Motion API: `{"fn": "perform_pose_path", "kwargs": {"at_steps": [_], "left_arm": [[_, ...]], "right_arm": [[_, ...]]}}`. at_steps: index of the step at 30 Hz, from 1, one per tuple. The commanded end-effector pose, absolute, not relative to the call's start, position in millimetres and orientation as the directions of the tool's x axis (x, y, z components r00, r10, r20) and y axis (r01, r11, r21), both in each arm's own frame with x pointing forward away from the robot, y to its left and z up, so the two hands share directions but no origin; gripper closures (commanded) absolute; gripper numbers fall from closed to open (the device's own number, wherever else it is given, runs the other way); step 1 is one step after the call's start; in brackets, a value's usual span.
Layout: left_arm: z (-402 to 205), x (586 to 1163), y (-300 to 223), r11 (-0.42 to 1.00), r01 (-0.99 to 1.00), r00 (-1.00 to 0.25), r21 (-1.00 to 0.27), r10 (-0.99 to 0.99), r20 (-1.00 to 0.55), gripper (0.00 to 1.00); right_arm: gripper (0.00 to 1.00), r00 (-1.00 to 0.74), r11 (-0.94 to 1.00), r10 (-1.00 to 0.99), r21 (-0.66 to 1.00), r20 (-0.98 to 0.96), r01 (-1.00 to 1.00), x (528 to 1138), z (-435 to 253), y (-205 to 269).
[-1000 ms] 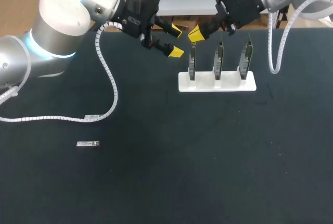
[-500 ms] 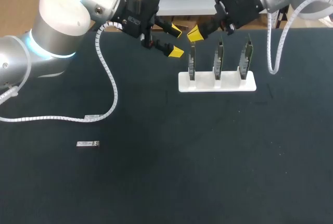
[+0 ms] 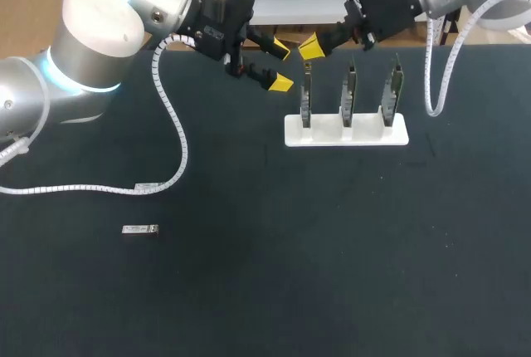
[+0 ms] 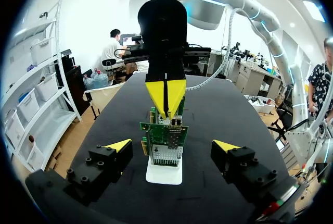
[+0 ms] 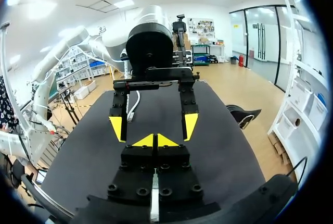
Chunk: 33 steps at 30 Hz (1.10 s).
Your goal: Pick up the optical module with the left hand, and insert it into the network port with the right hand.
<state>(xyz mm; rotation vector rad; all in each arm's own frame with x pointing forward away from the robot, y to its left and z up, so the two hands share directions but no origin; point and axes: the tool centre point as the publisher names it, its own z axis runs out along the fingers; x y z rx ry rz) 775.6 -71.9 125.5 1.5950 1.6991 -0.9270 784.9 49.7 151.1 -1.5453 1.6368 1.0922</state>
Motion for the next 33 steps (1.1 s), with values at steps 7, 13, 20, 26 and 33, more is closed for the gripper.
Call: {"fn": "perform_pose_path", "kwargs": {"at_steps": [7, 13, 20, 26, 33], "left_arm": [[126, 777, -72, 0.022, 0.997, -0.077, -0.078, 0.563, -0.823, 0.00], [126, 777, -72, 0.022, 0.997, -0.077, -0.078, 0.563, -0.823, 0.00], [126, 777, -72, 0.022, 0.997, -0.077, -0.078, 0.563, -0.823, 0.00], [126, 777, -72, 0.022, 0.997, -0.077, -0.078, 0.563, -0.823, 0.00], [126, 777, -72, 0.022, 0.997, -0.077, -0.078, 0.563, -0.823, 0.00]], "right_arm": [[1.00, -0.107, -0.037, -0.486, 0.143, -0.867, -0.989, 784, 147, 45], [1.00, -0.109, -0.033, -0.497, 0.144, -0.861, -0.989, 784, 143, 44], [1.00, -0.109, -0.035, -0.504, 0.147, -0.857, -0.989, 784, 141, 43], [1.00, -0.110, -0.040, -0.506, 0.150, -0.855, -0.988, 783, 139, 44], [1.00, -0.114, -0.041, -0.498, 0.155, -0.859, -0.987, 782, 141, 44]]}}
